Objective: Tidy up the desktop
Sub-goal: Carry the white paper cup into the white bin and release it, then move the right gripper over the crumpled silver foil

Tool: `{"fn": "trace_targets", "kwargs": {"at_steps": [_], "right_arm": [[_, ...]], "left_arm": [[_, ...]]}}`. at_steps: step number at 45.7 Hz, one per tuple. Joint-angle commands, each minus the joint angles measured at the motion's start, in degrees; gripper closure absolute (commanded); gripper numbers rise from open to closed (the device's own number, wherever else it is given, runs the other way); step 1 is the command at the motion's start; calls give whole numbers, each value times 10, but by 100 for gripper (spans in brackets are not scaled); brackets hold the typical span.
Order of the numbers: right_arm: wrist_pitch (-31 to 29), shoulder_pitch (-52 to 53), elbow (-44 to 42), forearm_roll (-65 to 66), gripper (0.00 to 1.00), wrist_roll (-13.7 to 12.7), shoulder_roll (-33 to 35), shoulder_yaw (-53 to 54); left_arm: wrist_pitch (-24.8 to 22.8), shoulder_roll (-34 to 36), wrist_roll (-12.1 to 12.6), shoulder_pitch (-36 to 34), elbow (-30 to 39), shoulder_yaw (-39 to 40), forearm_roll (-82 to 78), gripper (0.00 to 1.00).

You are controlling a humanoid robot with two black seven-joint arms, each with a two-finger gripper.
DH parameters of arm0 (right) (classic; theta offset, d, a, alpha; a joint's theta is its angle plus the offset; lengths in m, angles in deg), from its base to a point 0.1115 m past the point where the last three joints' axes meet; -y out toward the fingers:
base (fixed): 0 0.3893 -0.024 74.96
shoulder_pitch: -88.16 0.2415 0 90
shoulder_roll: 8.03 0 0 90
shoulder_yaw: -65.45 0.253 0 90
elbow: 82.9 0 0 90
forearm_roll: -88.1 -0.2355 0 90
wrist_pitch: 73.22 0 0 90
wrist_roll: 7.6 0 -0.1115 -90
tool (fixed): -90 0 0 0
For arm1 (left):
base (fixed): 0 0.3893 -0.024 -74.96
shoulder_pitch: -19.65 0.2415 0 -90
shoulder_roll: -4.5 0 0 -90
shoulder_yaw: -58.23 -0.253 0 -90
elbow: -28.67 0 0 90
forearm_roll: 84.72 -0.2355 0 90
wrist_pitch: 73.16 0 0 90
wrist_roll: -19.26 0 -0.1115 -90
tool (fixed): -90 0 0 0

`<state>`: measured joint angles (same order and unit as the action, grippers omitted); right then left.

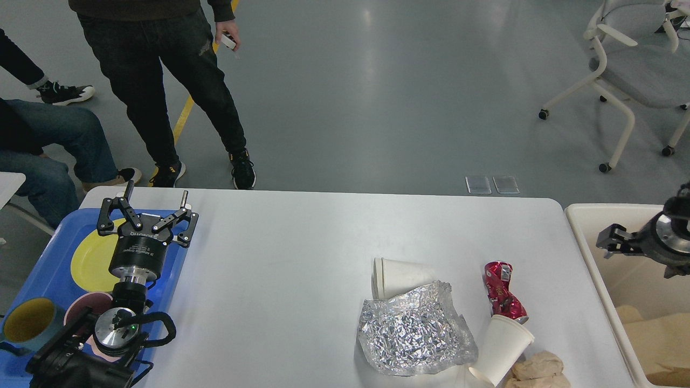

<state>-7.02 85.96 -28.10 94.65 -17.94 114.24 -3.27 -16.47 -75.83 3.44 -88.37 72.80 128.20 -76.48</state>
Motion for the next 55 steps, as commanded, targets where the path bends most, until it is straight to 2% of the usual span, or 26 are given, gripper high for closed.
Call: {"fn": "trace_targets", "kwargs": {"at_steps": [1,5,7,16,23,32,39,46,55], "right_arm": [[-113,163,109,-3,0,-1,-59,-52],[-173,244,164,-6,0,-1,-83,-53],[-181,289,206,-7,0,-1,-80,-52],[-165,460,383,-28,0,-5,-85,-61],[-164,541,450,-86,5,-5,-119,-74],[-152,544,451,-113,7,-4,-142,-71],[-107,534,450,-113,10,-4,-150,-68],[-66,484,439,-107,10,-3,-157,-56],[1,376,411,-64,11,-6,-170,24]], "left_arm": [[0,0,0,0,0,0,-1,4],[0,0,0,0,0,-1,0,4],[1,0,0,0,0,0,0,4],[1,0,0,0,0,0,0,4],[1,0,0,0,0,0,0,4],[1,0,0,0,0,0,0,4],[1,0,0,0,0,0,0,4],[0,0,0,0,0,0,0,4],[0,0,0,0,0,0,0,4]]}}
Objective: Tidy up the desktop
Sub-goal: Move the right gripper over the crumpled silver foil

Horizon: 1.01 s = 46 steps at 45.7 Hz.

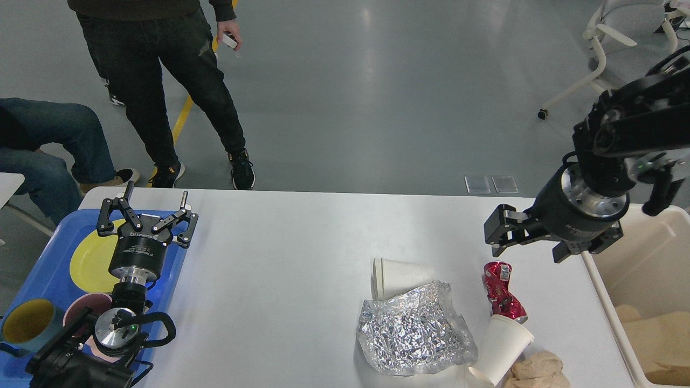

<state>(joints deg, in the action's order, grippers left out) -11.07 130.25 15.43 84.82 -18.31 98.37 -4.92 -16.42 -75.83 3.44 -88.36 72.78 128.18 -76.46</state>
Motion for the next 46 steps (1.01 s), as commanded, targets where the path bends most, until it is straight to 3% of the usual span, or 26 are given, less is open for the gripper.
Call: {"fn": "trace_targets", "kwargs": {"at_steps": [1,17,20,27,29,35,46], "right_arm": [[50,-87,-34,45,11,-2,-17,50],[96,-270,-111,90,11,-9,-82,182],[115,-310,-131,90,11,-27,-109,204],[137,-427,-211,90,12,-104,-178,250],[140,-458,-242,90,12,-113,-197,253],[140,-507,-310,90,12,-113,-226,259],[140,-521,-321,90,11,-113,-228,313]], "left_arm": [[-1,0,0,0,0,0,0,4],[-1,0,0,0,0,0,0,4],[-1,0,0,0,0,0,0,4],[-1,0,0,0,0,0,0,4],[-1,0,0,0,0,0,0,4],[-1,0,0,0,0,0,0,4],[-1,0,0,0,0,0,0,4]]}}
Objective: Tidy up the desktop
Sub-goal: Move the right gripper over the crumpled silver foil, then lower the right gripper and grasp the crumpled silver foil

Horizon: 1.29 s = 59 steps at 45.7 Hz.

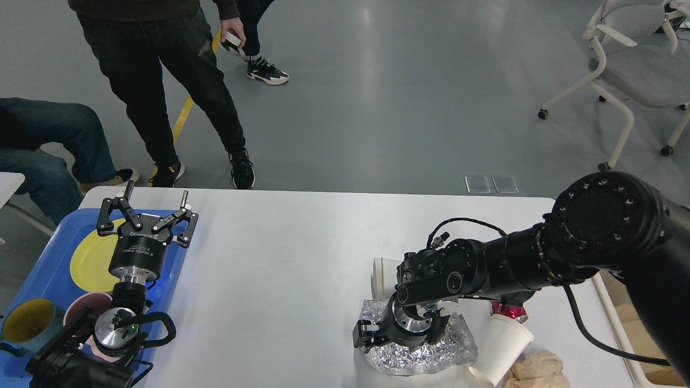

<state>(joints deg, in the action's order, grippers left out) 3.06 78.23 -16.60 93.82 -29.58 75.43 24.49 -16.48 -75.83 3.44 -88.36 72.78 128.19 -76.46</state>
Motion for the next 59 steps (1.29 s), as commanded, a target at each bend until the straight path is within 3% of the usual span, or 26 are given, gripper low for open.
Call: {"fn": "trace_targets", "kwargs": {"at_steps": [1,19,27,35,41,50,59], "right_arm": [[-2,-1,-1,0,12,0,2,22],[17,-19,-10,0,11,0,-6,34],[46,-71,-84,3,12,0,-31,33],[45,-76,-95,3,15,0,-34,30],[36,-76,-95,3,37,1,-33,29],[30,-77,-91,3,77,2,-33,28],[30,-77,-90,2,100,2,-33,29]], "left_arm": [[0,0,0,0,0,0,0,4],[0,0,0,0,0,0,0,4],[0,0,0,0,0,0,0,4],[0,0,0,0,0,0,0,4],[0,0,0,0,0,0,0,4],[0,0,0,0,0,0,0,4],[0,0,0,0,0,0,0,4]]}}
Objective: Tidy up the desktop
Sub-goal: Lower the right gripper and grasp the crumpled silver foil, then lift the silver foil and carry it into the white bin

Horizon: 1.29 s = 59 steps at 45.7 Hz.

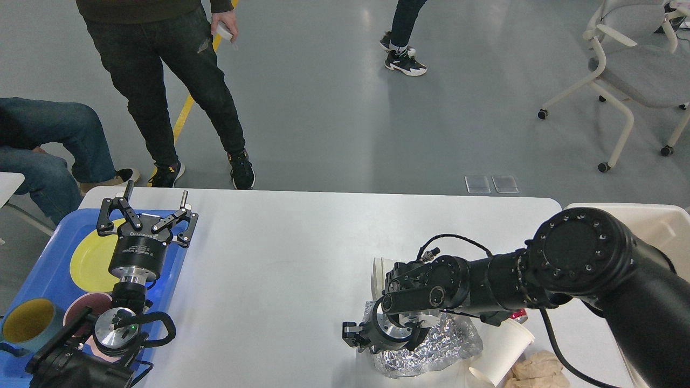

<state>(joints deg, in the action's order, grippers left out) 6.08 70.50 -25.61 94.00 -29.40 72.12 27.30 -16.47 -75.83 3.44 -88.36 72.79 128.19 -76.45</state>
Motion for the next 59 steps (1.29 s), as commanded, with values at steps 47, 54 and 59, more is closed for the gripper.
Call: {"fn": "trace_targets", "kwargs": {"at_steps": [47,54,59], "right_arm": [[-254,415,244,-235,100,-3,175,-100],[-333,581,303,-237,100,0,225,-191],[-334,695,354,-237,100,2,251,-263]], "left_arm": [[0,0,0,0,0,0,0,4],[0,0,0,0,0,0,0,4],[0,0,0,0,0,0,0,4]]}}
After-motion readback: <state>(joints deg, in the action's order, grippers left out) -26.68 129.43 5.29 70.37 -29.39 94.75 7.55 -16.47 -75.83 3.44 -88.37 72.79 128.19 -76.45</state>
